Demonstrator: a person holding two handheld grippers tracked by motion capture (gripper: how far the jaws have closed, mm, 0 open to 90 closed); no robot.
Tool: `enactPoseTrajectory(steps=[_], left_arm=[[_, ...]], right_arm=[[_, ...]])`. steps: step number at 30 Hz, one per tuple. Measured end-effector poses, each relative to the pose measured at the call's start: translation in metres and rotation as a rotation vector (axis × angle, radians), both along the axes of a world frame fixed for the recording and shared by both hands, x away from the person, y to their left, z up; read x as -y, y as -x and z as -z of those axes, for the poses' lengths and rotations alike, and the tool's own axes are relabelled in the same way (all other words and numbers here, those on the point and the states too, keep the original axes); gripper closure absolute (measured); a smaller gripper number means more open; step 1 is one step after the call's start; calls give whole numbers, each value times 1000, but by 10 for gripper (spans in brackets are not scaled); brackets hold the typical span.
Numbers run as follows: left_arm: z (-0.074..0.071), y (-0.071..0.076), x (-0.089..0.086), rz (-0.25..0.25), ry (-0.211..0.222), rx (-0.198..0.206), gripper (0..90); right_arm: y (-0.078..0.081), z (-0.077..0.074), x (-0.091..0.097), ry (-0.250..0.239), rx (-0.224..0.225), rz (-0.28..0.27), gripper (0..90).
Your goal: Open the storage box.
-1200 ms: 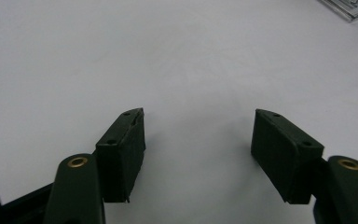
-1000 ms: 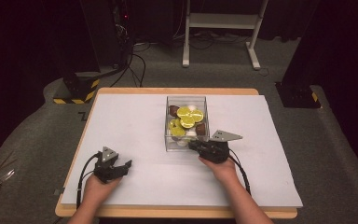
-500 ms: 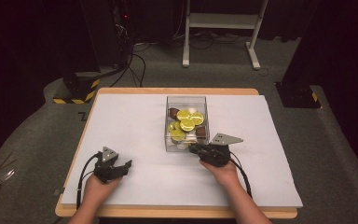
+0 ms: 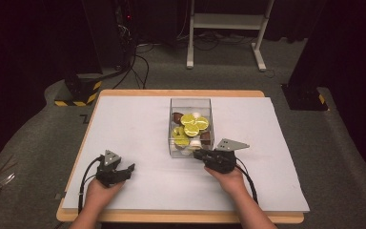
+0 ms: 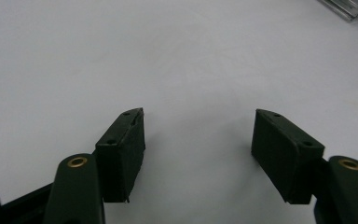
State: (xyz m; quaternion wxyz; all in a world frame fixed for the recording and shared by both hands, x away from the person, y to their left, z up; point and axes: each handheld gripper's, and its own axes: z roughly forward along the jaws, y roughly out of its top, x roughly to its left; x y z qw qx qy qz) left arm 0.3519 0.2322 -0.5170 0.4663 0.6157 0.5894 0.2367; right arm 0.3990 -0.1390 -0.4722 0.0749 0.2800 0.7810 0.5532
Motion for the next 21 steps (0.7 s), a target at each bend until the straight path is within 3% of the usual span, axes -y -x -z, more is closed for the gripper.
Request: enactPoseTrajectory(steps=[21], left_arm=[[0, 0, 0, 10, -9, -4, 339]], right_arm=[[15, -1, 3, 1, 2, 4, 792]])
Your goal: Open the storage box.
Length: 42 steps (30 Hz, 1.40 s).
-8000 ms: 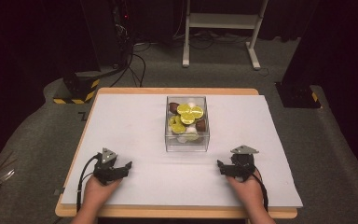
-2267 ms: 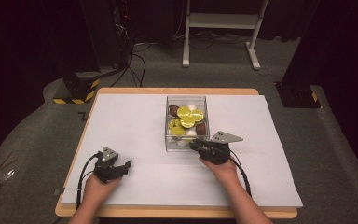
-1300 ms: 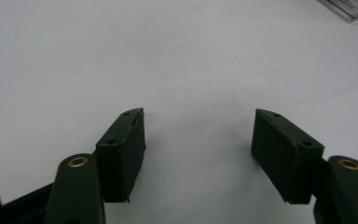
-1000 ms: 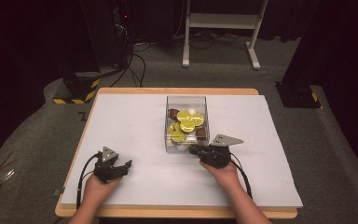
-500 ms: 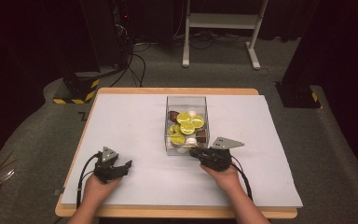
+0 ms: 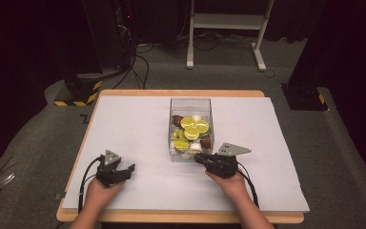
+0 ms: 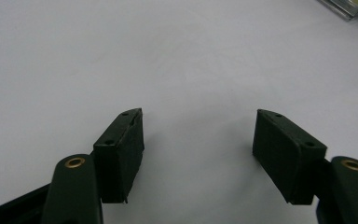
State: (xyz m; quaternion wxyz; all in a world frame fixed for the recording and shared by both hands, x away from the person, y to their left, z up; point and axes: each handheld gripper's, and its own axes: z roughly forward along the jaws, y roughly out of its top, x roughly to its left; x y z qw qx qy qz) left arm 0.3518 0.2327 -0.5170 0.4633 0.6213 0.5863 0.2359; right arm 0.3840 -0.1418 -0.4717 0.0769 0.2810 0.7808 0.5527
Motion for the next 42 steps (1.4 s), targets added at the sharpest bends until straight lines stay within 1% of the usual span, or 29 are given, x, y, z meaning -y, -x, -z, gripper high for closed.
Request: enactPoseTrajectory(steps=[6, 7, 8, 13, 14, 16, 17, 18, 19, 32, 33, 34, 39, 40, 41, 42], left_arm=[[0, 0, 0, -2, 4, 0, 339], [0, -1, 1, -10, 15, 6, 339], [0, -1, 1, -10, 15, 6, 339], [0, 0, 1, -9, 14, 7, 339], [0, 0, 1, -4, 6, 2, 339], [0, 0, 1, -10, 14, 7, 339], [0, 0, 1, -4, 6, 2, 339], [0, 0, 1, -10, 14, 7, 339], [0, 0, 1, -6, 8, 4, 339], [0, -1, 1, -10, 15, 6, 338], [0, 0, 1, -3, 5, 1, 338], [0, 0, 1, -10, 13, 6, 339], [0, -1, 1, -11, 14, 7, 339], [0, 0, 0, -3, 4, 1, 339], [0, 0, 1, -7, 9, 4, 338], [0, 0, 0, -3, 4, 1, 339]], right_arm=[[3, 0, 1, -5, 0, -7, 798], [4, 1, 2, -7, -1, -6, 800], [4, 1, 2, -9, -1, -7, 801], [7, 1, 3, -12, -3, -13, 806], [7, 1, 4, -16, -6, -19, 808], [9, 1, 4, -17, -9, -21, 810], [9, 1, 4, -16, -8, -23, 811], [10, 1, 4, -15, -10, -23, 811], [11, 1, 4, -15, -9, -24, 812], [20, 1, 6, -15, -10, -32, 817], [22, 1, 6, -17, -10, -32, 818], [23, 1, 6, -17, -11, -33, 819], [26, 1, 7, -17, -12, -36, 821], [26, 1, 7, -17, -12, -36, 821], [27, 1, 7, -17, -10, -38, 822], [27, 1, 7, -16, -9, -39, 822]])
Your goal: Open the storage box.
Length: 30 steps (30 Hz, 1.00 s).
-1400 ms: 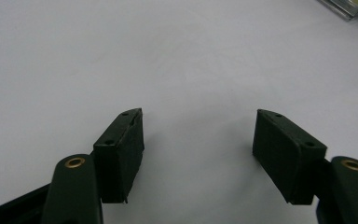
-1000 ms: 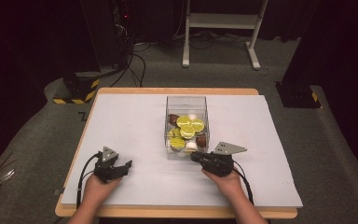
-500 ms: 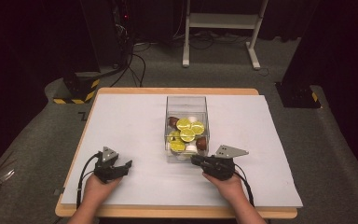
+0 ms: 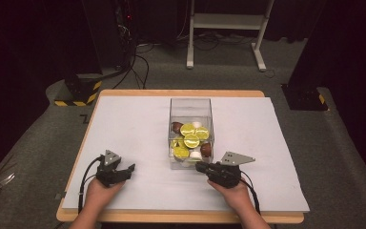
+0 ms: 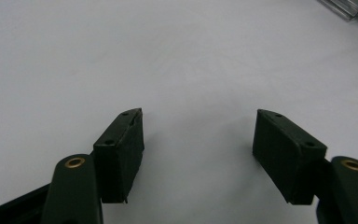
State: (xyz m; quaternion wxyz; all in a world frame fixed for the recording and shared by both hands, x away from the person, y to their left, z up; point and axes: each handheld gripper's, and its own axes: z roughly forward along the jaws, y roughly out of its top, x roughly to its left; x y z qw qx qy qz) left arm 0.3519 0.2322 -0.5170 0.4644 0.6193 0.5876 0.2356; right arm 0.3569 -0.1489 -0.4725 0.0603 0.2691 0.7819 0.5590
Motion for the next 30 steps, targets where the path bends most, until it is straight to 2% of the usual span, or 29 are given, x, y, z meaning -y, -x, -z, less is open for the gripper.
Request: enactPoseTrajectory(steps=[2, 5, 6, 13, 21, 30], left_arm=[[0, 0, 1, -7, 10, 6, 339], [0, 0, 0, 0, -1, 0, 338], [0, 0, 1, -8, 11, 7, 338], [0, 0, 0, -2, 3, 2, 338], [0, -1, 1, -10, 16, 7, 338], [0, -1, 1, -8, 12, 6, 338]], right_arm=[[2, 0, 0, 2, -2, -3, 823], [5, 0, 0, 2, -1, -4, 825], [6, 0, 1, 2, 1, -4, 825], [14, 1, -2, 4, 4, -22, 834], [20, 1, 0, 2, -3, -37, 840], [27, 1, 5, -1, -7, -43, 841]])
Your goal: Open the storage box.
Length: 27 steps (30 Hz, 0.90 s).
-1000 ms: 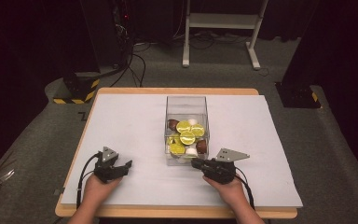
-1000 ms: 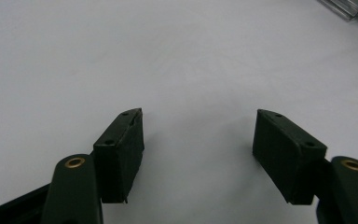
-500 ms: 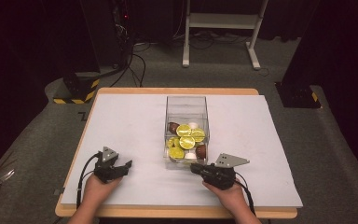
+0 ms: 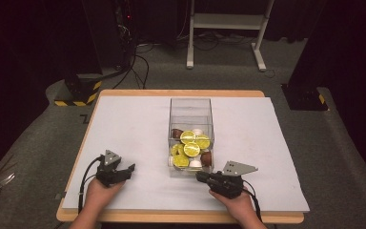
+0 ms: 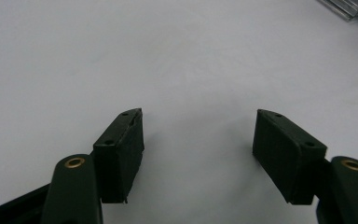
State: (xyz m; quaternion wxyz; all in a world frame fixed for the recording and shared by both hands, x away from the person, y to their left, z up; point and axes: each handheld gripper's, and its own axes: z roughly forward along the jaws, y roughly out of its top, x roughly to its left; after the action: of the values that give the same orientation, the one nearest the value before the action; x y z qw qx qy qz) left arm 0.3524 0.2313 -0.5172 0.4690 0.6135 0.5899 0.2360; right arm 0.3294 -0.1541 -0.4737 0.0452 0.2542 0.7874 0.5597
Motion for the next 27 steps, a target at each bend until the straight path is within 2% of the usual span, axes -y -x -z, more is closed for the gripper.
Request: enactPoseTrajectory(steps=[12, 17, 27], left_arm=[[0, 0, -1, 7, -11, -6, 338], [0, 0, 0, 0, -1, -1, 338], [0, 0, -1, 6, -11, -6, 338]], right_arm=[[10, 0, 4, 11, 5, -10, 842], [16, 1, 5, 20, 3, -17, 844], [22, 1, 7, 14, 1, -17, 844]])
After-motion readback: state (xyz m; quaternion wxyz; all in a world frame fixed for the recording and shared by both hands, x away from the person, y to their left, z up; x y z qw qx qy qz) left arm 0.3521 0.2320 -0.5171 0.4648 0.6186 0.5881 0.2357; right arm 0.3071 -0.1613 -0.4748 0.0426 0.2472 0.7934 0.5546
